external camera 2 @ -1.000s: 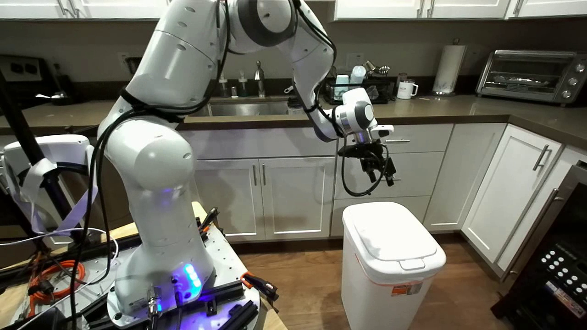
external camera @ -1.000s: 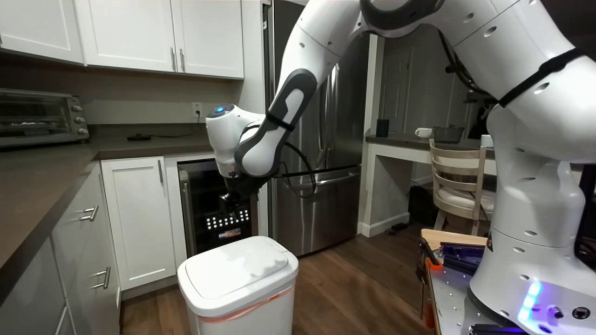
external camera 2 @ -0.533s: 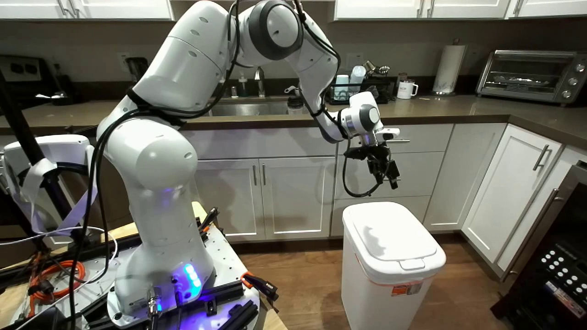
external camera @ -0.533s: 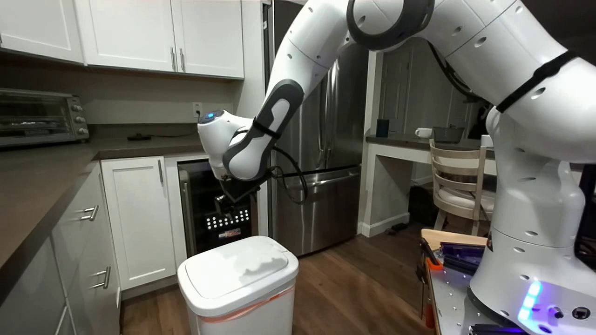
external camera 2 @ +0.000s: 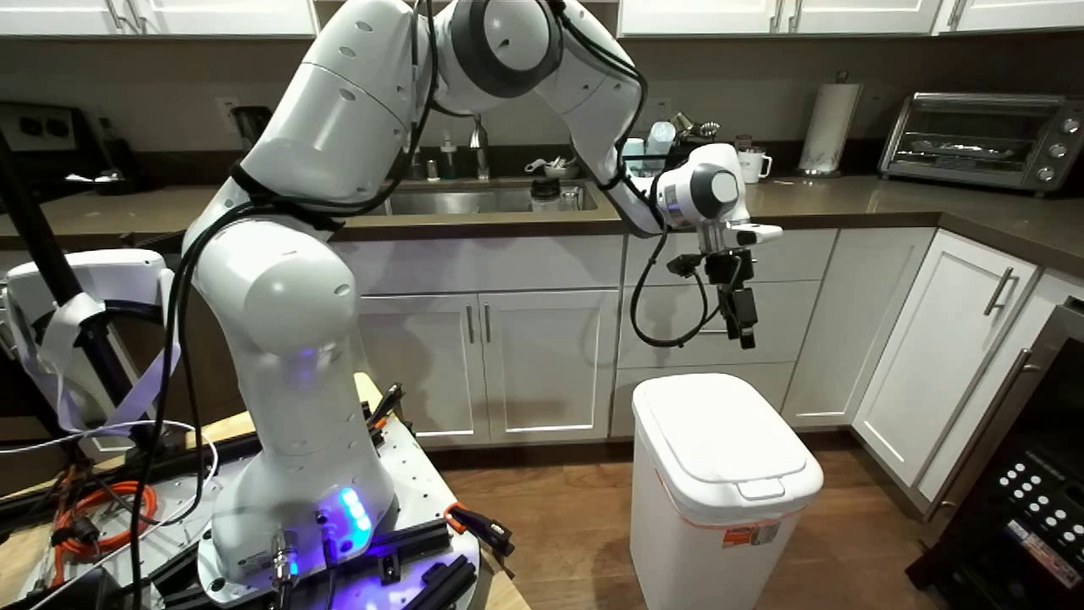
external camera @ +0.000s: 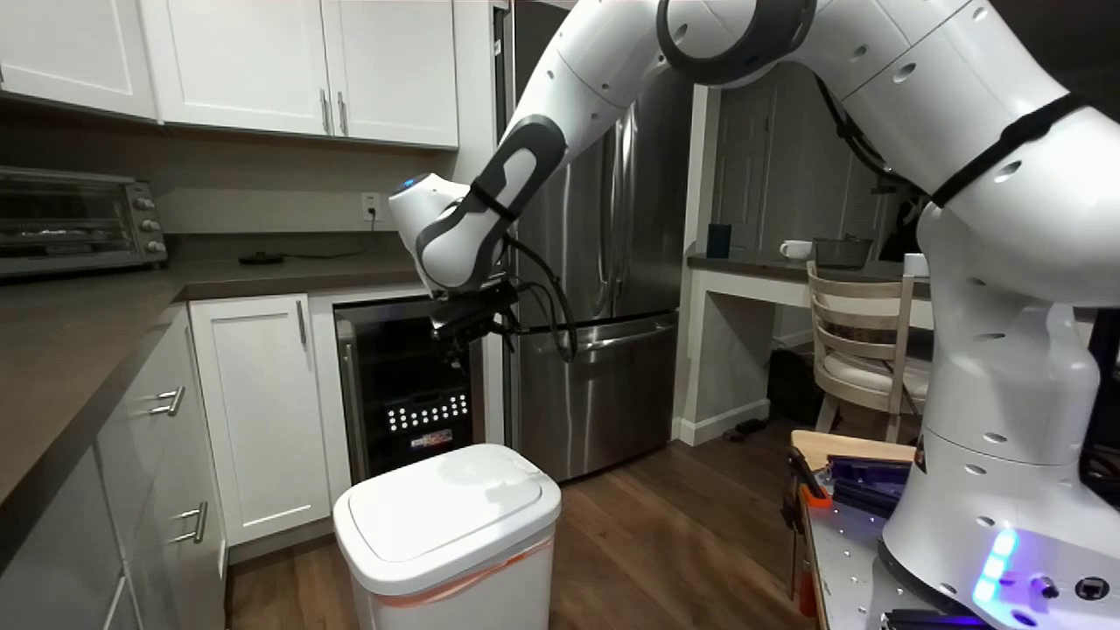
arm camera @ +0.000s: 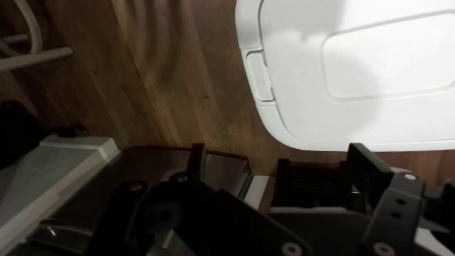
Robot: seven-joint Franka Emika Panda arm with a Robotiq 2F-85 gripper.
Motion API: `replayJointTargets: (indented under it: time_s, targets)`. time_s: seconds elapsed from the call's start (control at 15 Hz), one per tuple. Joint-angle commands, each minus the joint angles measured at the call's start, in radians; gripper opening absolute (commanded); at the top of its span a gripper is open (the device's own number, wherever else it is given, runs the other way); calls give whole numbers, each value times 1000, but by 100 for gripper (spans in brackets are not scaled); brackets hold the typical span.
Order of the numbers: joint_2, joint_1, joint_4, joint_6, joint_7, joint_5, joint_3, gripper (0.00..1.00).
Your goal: Open the lid of the bin
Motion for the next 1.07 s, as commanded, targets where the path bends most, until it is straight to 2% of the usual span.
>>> replayJointTargets:
  time_s: [0.0,0.27,0.33,0.47,0.67,0.87,1.0]
  targets:
    - [-44,-72,-12,-102,51,51,4,100]
    - [-35,-211,-31,-142,0,172,34,100]
    - [-22,-165,-6,-123,27,108,18,100]
    - [-16,-191,-6,-120,22,113,17,100]
    - [-15,-174,-4,-120,23,112,24,100]
    - [5,-270,51,-218,-117,257,100,100]
    - [25,-322,87,-274,-205,326,121,100]
